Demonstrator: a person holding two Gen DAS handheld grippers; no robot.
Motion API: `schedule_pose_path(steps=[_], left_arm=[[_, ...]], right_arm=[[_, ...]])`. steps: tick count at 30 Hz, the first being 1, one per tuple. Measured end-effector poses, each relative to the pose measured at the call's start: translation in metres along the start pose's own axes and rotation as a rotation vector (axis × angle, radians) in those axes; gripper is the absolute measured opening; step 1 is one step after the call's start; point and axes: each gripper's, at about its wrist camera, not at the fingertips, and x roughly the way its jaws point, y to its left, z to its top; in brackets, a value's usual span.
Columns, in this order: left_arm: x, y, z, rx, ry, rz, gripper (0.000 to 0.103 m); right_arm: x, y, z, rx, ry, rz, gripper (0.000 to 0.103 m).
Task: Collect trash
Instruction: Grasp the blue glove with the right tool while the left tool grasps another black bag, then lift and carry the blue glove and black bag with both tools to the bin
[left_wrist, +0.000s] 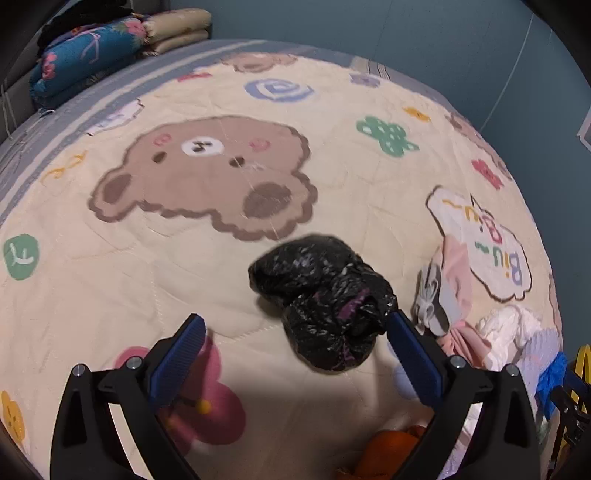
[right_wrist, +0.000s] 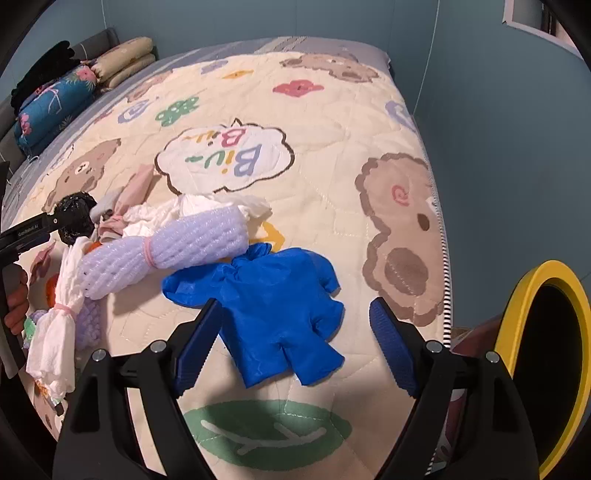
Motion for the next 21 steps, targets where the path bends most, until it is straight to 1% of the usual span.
schedule_pose_path(steps=[6, 7, 8, 9, 10, 11, 13, 14, 16, 19, 21], left_arm=[[0.01, -0.004, 0.003, 0.001, 0.022, -0.038, 0.094], [0.011, -0.004, 0.004, -0.003, 0.021, -0.054, 0.09], [0.012, -0.004, 0.005, -0.003, 0.02, -0.069, 0.083], [0.013, -0.005, 0.006, 0.0, 0.021, -0.077, 0.08], [0.013, -0.006, 0.006, 0.006, 0.019, -0.086, 0.073], [0.014, -0.008, 0.006, 0.016, 0.019, -0.088, 0.067], [0.015, -0.01, 0.005, 0.029, 0.023, -0.091, 0.061], [0.015, -0.011, 0.005, 0.031, 0.024, -0.092, 0.054], [0.015, -0.011, 0.004, 0.036, 0.025, -0.096, 0.042], [0.014, -0.009, 0.004, 0.03, 0.019, -0.103, 0.033], [0.012, -0.008, 0.004, 0.028, 0.016, -0.107, 0.028]], right_arm=[[0.013, 0.009, -0.001, -0.018, 0.036, 0.002, 0.077], [0.015, 0.01, -0.001, -0.023, 0.045, 0.004, 0.076], [0.017, 0.011, -0.002, -0.024, 0.051, 0.007, 0.075], [0.019, 0.012, -0.003, -0.023, 0.059, 0.013, 0.071], [0.02, 0.012, -0.003, -0.021, 0.065, 0.016, 0.066], [0.021, 0.013, -0.004, -0.021, 0.072, 0.022, 0.064], [0.023, 0.013, -0.005, -0.019, 0.08, 0.037, 0.053], [0.023, 0.013, -0.005, -0.015, 0.08, 0.039, 0.049], [0.021, 0.011, -0.005, -0.002, 0.077, 0.05, 0.036], [0.018, 0.009, -0.005, 0.015, 0.077, 0.079, 0.025], [0.016, 0.008, -0.005, 0.02, 0.072, 0.087, 0.02]])
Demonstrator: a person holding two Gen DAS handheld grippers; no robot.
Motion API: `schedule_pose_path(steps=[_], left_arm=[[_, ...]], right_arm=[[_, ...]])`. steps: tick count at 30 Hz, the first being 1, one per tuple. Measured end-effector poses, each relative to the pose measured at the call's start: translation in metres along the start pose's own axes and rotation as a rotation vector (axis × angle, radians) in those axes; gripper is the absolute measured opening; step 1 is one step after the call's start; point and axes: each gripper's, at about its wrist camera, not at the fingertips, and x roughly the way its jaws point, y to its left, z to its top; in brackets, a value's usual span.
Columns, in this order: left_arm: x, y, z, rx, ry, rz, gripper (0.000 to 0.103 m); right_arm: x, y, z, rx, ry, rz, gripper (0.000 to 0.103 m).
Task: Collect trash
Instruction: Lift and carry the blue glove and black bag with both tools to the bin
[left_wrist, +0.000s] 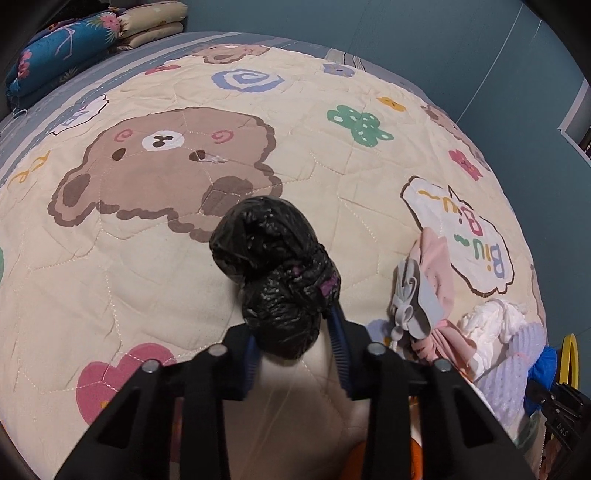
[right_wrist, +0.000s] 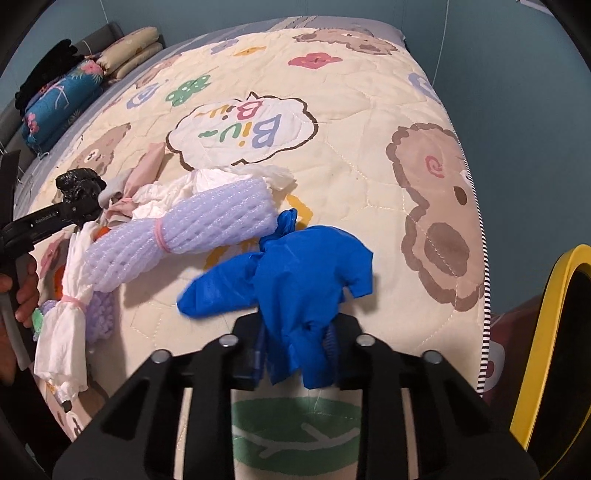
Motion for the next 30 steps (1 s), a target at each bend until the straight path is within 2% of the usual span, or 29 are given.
schedule_pose_path(steps=[2, 8, 15, 23, 30], left_arm=[[-0.003, 0.001, 0.0, -0.004, -0.009, -0.006, 0.024], [-0.024, 0.005, -0.003, -0.026, -0.067, -0.024, 0.021], [-0.067, 0.012, 0.001, -0.035, -0.165, -0.02, 0.02], [-0.11, 0.012, -0.01, -0.034, -0.211, -0.008, 0.02], [-0.154, 0.004, -0.021, -0.016, -0.278, -0.027, 0.02]], right_arm=[[-0.004, -0.001, -0.001, 0.004, -0.009, 0.016, 0.017], [-0.023, -0.001, -0.005, -0.003, -0.067, 0.038, 0.013], [-0.051, -0.003, -0.01, 0.013, -0.112, 0.076, 0.013], [-0.089, 0.005, -0.024, 0.005, -0.164, 0.123, 0.013], [-0.124, 0.003, -0.039, 0.009, -0.215, 0.15, 0.013]])
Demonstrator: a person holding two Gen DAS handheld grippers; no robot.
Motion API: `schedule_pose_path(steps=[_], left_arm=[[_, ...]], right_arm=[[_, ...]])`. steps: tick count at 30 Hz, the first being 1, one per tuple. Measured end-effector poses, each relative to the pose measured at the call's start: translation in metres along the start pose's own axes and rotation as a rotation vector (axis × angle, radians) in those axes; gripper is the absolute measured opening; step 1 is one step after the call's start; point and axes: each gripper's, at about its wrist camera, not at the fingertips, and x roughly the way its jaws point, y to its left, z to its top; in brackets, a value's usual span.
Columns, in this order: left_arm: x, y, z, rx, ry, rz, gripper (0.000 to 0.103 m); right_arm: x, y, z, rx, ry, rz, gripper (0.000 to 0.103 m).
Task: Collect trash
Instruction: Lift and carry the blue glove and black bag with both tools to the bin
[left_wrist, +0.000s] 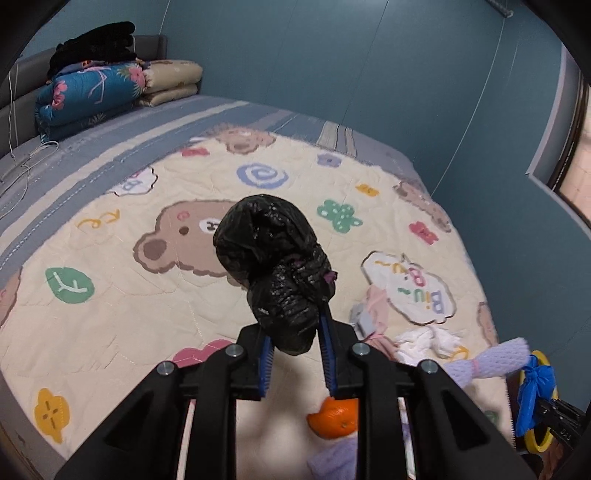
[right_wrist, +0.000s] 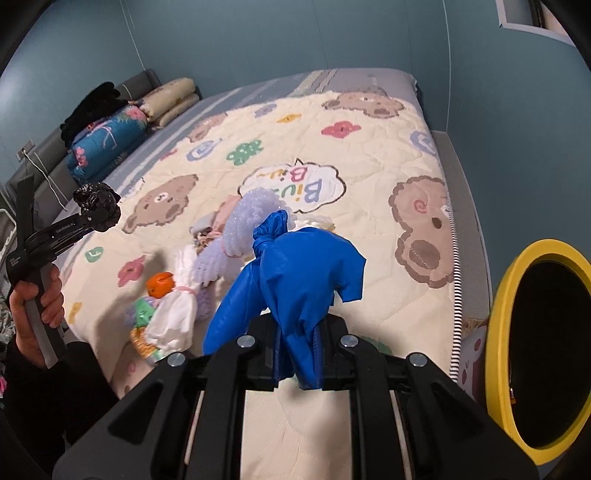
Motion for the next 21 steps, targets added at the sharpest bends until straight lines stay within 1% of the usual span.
schedule_pose_path(steps=[6, 10, 17, 21], left_arm=[[-0.047, -0.021, 0.002, 0.005, -0.07, -0.054, 0.02], [-0.068, -0.04, 0.001, 0.01, -0.096, -0.089, 0.02], [-0.093, -0.079, -0.005, 0.079, -0.11, -0.165, 0.02], [-0.103, -0.103, -0.01, 0.115, -0.095, -0.222, 0.02]], right_arm=[[-0.037, -0.004, -0.005, 0.019, -0.048, 0.033, 0.013], [-0.062, -0.007, -0.008, 0.02, -0.089, 0.037, 0.013], [-0.098, -0.016, -0.012, 0.021, -0.142, 0.034, 0.013], [-0.112, -0.023, -0.013, 0.027, -0.164, 0.028, 0.013]])
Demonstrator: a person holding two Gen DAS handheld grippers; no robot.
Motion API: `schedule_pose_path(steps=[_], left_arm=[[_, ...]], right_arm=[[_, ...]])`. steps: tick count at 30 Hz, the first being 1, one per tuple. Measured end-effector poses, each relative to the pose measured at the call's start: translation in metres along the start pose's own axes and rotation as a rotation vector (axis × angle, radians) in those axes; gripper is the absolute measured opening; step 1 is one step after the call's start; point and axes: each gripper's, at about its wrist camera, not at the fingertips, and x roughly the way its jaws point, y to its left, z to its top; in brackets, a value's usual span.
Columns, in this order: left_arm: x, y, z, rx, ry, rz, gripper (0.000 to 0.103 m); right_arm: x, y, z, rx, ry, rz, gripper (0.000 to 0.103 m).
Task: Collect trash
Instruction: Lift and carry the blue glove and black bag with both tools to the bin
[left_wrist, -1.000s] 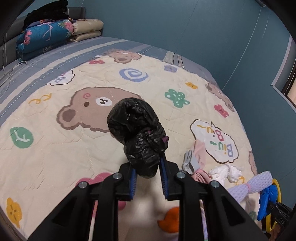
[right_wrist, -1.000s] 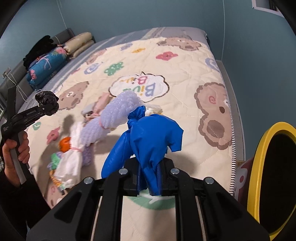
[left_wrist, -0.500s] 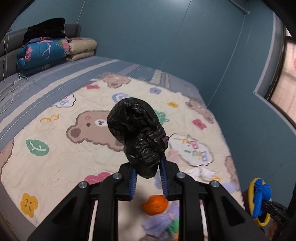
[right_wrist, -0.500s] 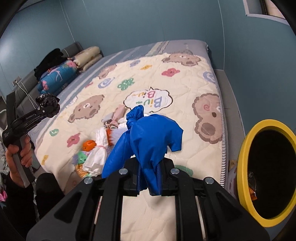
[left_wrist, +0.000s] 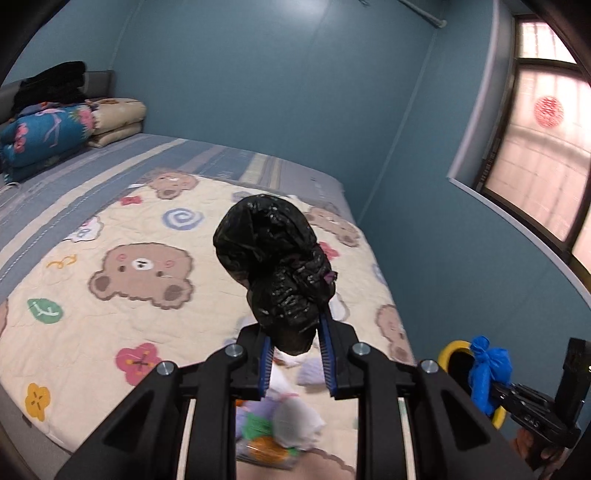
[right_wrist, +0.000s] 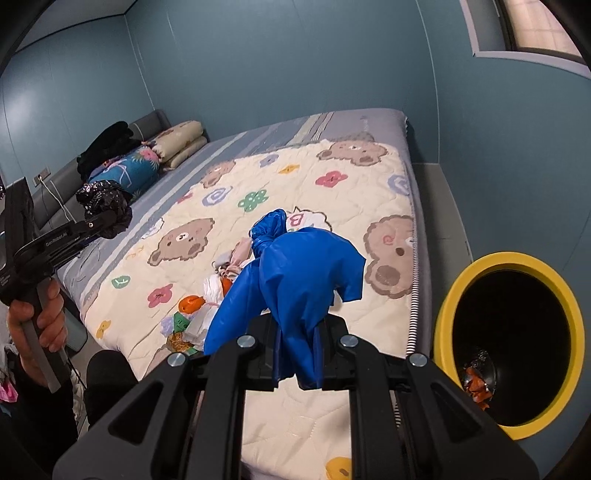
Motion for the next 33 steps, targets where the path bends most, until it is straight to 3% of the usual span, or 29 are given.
schedule_pose_path(steps=[4, 33], left_arm=[[0.0, -0.02, -0.001, 0.013, 0.028, -0.07, 0.02], [0.05, -0.189, -0.015, 0.262, 0.124, -0.332, 0.021]], right_arm=[[-0.014, -0.008, 0.003, 0.017, -0.023, -0.004, 0.013], [-0.096, -0.115, 0.013, 0.185, -0.193, -0.164, 0.013]])
